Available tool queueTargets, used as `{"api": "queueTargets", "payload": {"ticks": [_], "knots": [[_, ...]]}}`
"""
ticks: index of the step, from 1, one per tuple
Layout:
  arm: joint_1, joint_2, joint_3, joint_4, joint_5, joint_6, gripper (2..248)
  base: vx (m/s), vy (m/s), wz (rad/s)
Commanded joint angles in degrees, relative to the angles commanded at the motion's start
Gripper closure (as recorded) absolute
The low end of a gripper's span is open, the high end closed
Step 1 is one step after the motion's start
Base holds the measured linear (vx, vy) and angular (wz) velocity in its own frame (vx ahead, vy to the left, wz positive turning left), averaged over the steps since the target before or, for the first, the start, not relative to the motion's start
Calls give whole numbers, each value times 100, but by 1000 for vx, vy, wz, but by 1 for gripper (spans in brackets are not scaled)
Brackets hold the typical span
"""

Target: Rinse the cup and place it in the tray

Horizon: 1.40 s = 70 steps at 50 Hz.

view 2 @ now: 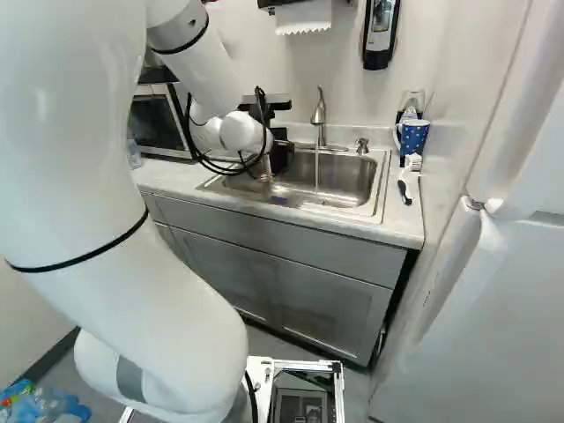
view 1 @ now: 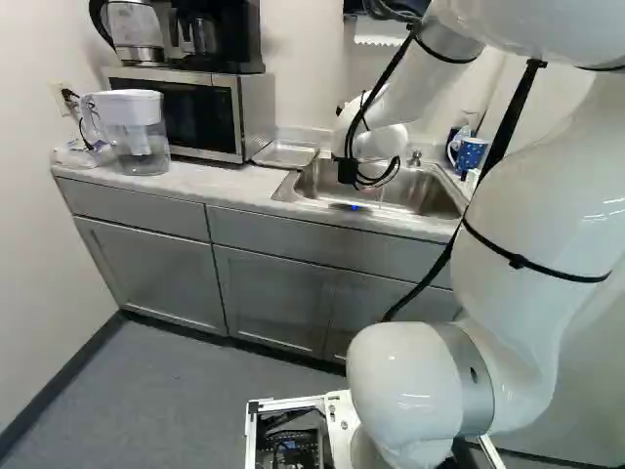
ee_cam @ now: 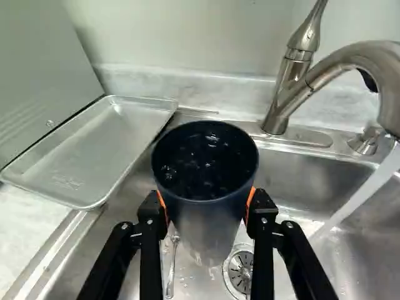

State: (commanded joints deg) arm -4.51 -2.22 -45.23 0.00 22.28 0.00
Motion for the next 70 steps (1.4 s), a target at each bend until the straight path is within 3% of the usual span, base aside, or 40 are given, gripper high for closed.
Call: {"api": "queueTargets", "payload": {"ticks": [18, 47, 70], "knots": [[148, 57, -175, 0, 0, 0, 124, 0, 0, 0], [149, 330, -267, 0, 0, 0, 124, 0, 0, 0], [149, 330, -267, 0, 0, 64, 124, 0, 0, 0]]}}
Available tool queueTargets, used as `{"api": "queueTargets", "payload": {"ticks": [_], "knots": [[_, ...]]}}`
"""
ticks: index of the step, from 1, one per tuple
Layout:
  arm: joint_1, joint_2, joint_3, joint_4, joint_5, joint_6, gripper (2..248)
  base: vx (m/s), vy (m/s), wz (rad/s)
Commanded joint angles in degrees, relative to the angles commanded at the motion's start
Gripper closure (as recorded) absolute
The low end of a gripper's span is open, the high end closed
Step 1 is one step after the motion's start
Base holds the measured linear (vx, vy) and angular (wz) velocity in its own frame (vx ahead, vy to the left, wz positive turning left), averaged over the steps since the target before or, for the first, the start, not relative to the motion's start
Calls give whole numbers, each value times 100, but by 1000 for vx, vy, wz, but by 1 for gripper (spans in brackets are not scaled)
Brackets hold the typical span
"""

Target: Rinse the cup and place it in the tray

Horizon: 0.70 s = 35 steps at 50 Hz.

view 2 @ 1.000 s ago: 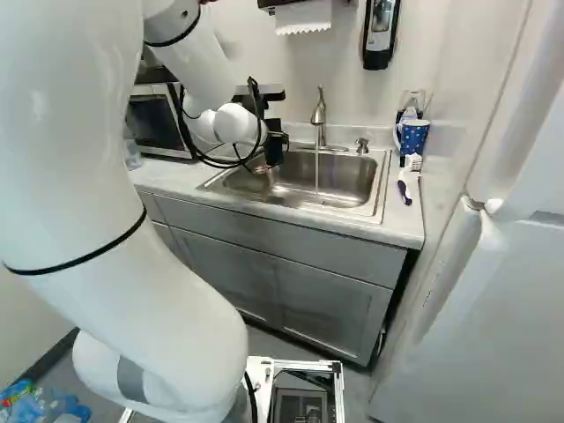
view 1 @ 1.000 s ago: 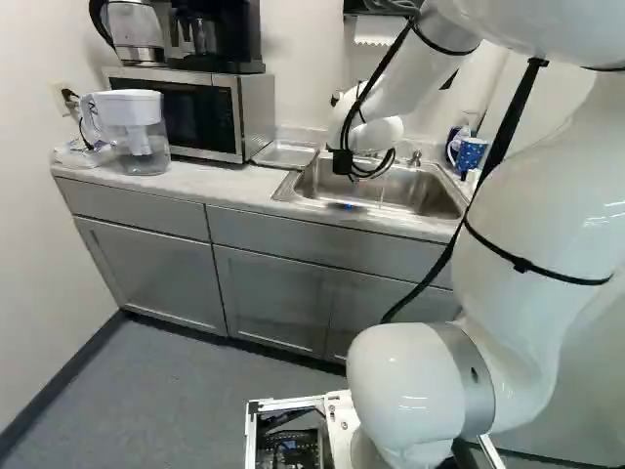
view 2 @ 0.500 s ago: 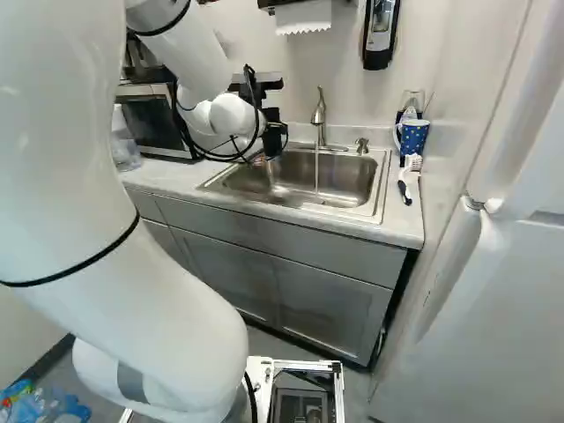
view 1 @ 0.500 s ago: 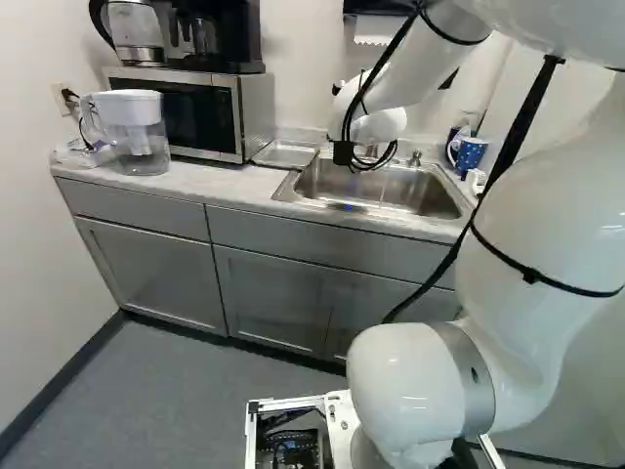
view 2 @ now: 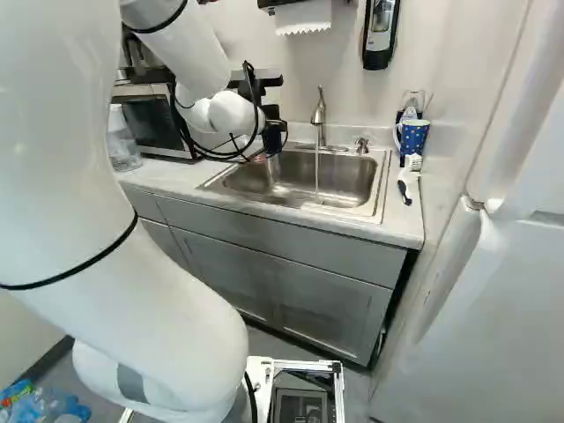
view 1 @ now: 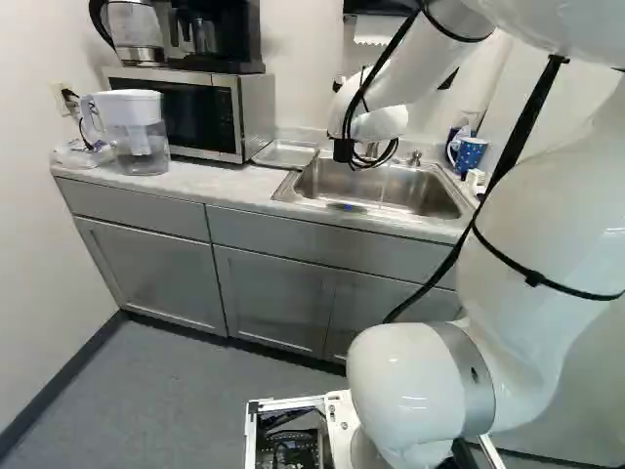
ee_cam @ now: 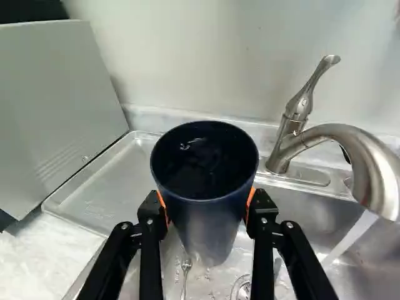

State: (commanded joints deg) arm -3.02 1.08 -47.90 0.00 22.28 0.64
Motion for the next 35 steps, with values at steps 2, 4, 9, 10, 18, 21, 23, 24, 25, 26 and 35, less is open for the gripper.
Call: {"api": "queueTargets", "payload": {"ticks": [2, 4, 9, 10, 18, 21, 23, 24, 25, 26, 35], "knots": [[0, 0, 0, 0, 0, 76, 124, 0, 0, 0], [0, 0, 0, 0, 0, 168, 124, 0, 0, 0], [0, 0, 0, 0, 0, 435, 124, 0, 0, 0], [0, 0, 0, 0, 0, 493, 124, 0, 0, 0], [0, 0, 0, 0, 0, 963, 124, 0, 0, 0], [0, 0, 0, 0, 0, 1142, 124, 0, 0, 0], [0, 0, 0, 0, 0, 1263, 124, 0, 0, 0], [0, 0, 0, 0, 0, 1323, 124, 0, 0, 0], [0, 0, 0, 0, 0, 1383, 124, 0, 0, 0], [0, 0, 0, 0, 0, 1443, 124, 0, 0, 0], [0, 0, 0, 0, 0, 1985, 124, 0, 0, 0]]}}
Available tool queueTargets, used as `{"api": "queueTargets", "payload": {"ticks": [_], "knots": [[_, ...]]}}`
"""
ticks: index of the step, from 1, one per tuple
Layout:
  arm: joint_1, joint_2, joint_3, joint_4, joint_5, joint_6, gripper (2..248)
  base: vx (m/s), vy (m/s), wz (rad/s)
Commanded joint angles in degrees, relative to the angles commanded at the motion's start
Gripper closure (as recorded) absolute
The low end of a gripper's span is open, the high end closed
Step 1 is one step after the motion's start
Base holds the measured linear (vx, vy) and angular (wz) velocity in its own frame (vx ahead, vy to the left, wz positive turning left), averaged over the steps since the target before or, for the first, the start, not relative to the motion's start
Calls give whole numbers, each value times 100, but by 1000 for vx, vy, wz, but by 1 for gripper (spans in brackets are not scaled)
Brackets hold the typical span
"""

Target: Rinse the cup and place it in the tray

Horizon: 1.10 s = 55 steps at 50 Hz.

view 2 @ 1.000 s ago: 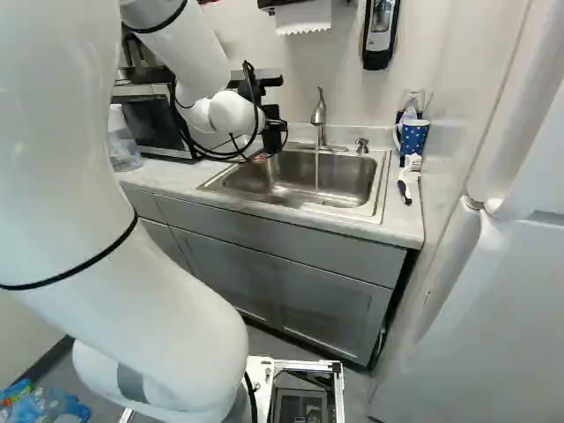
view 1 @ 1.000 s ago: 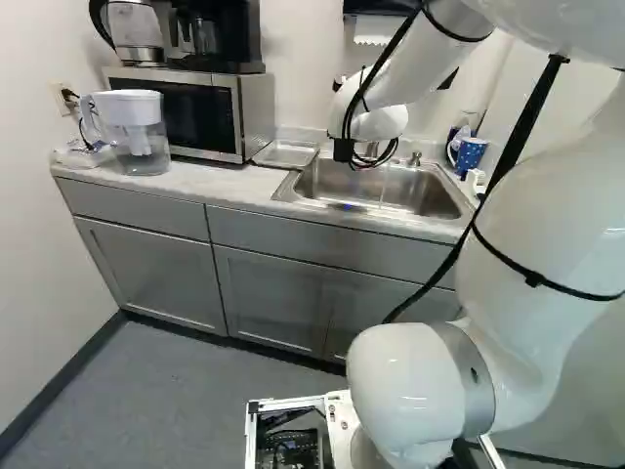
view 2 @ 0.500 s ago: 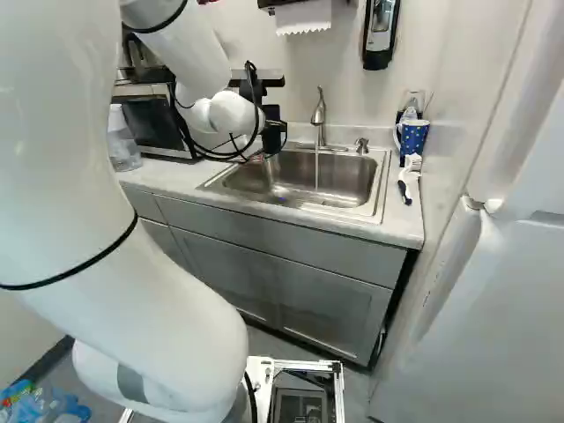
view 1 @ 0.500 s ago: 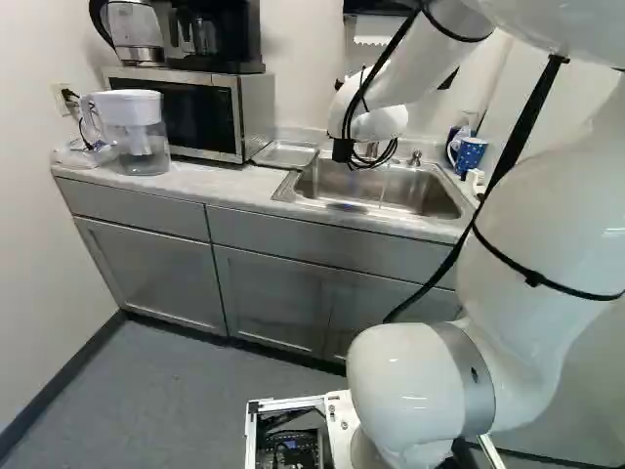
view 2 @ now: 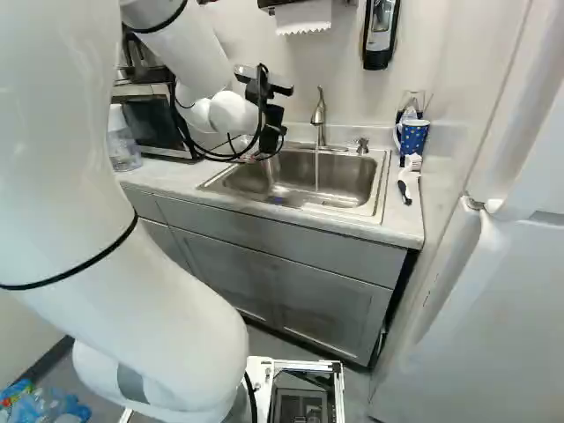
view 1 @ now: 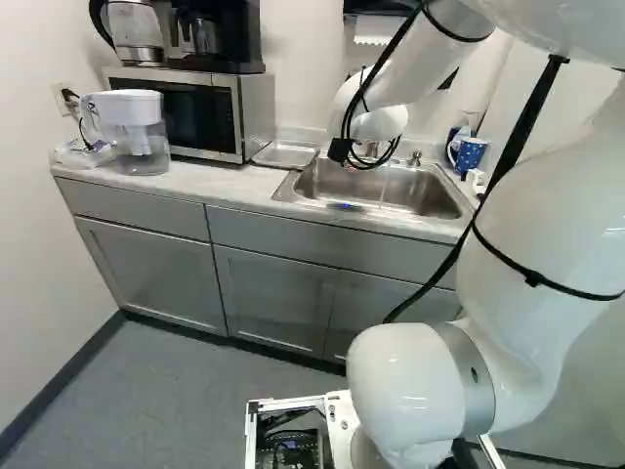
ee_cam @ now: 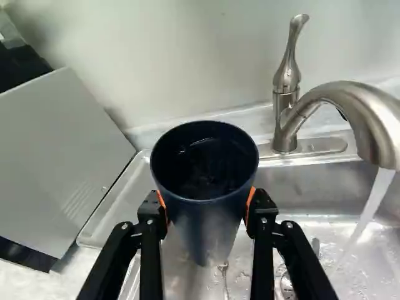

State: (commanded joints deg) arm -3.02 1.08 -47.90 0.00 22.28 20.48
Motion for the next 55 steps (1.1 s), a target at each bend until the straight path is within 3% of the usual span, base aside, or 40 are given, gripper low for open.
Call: {"api": "queueTargets", "payload": {"ticks": [55], "knots": [[0, 0, 0, 0, 0, 3311, 124, 0, 0, 0]]}}
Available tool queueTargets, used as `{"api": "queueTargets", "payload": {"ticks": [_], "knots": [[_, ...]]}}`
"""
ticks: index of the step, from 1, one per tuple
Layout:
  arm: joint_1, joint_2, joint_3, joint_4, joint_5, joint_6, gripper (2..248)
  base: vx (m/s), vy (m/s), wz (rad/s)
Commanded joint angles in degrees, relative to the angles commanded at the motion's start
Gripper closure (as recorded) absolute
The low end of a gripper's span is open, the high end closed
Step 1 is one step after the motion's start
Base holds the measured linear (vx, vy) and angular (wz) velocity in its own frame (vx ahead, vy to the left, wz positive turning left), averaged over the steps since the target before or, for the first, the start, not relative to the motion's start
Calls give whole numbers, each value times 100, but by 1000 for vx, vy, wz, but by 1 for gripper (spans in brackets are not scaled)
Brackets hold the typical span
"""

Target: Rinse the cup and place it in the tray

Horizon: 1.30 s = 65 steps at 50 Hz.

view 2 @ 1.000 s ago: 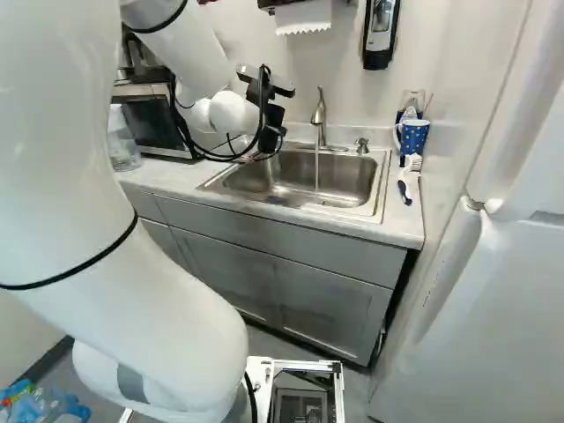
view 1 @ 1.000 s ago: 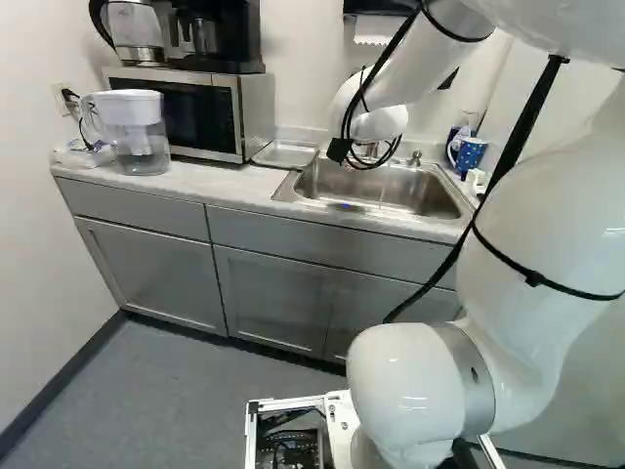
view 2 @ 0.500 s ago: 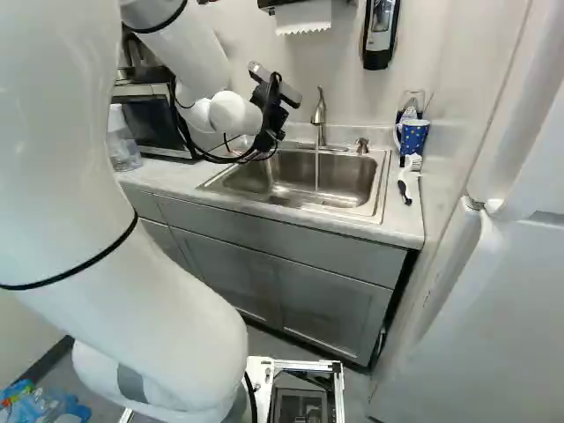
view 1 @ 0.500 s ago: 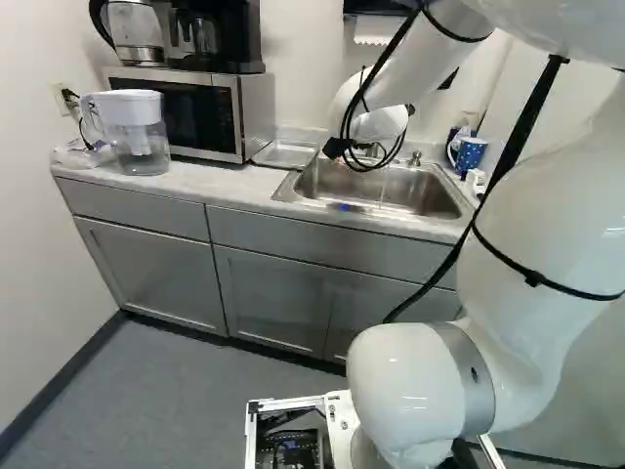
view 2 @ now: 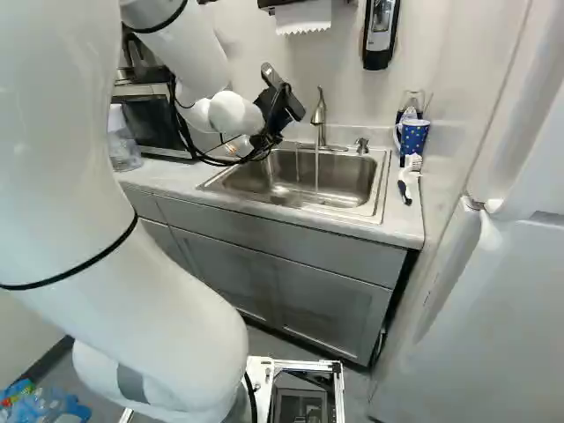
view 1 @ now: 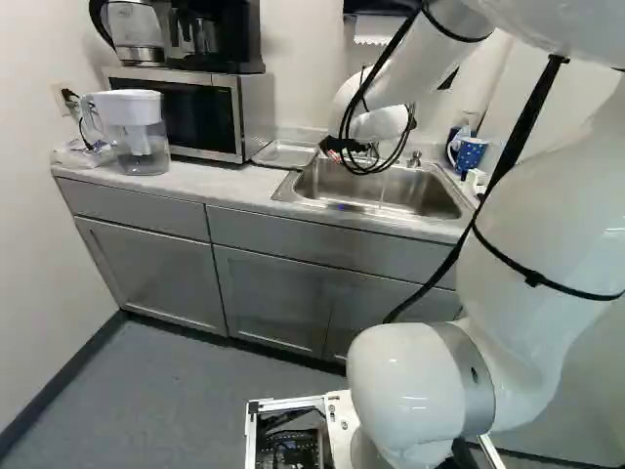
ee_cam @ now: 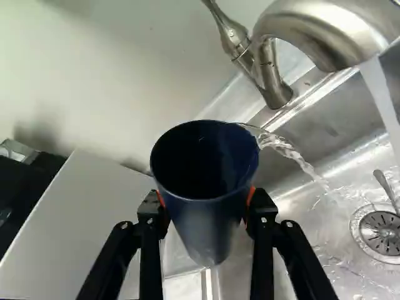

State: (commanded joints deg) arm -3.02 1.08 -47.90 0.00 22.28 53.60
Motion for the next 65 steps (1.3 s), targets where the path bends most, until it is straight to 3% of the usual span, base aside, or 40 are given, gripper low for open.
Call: {"api": "queueTargets", "payload": {"ticks": [65], "knots": [[0, 0, 0, 0, 0, 3911, 124, 0, 0, 0]]}}
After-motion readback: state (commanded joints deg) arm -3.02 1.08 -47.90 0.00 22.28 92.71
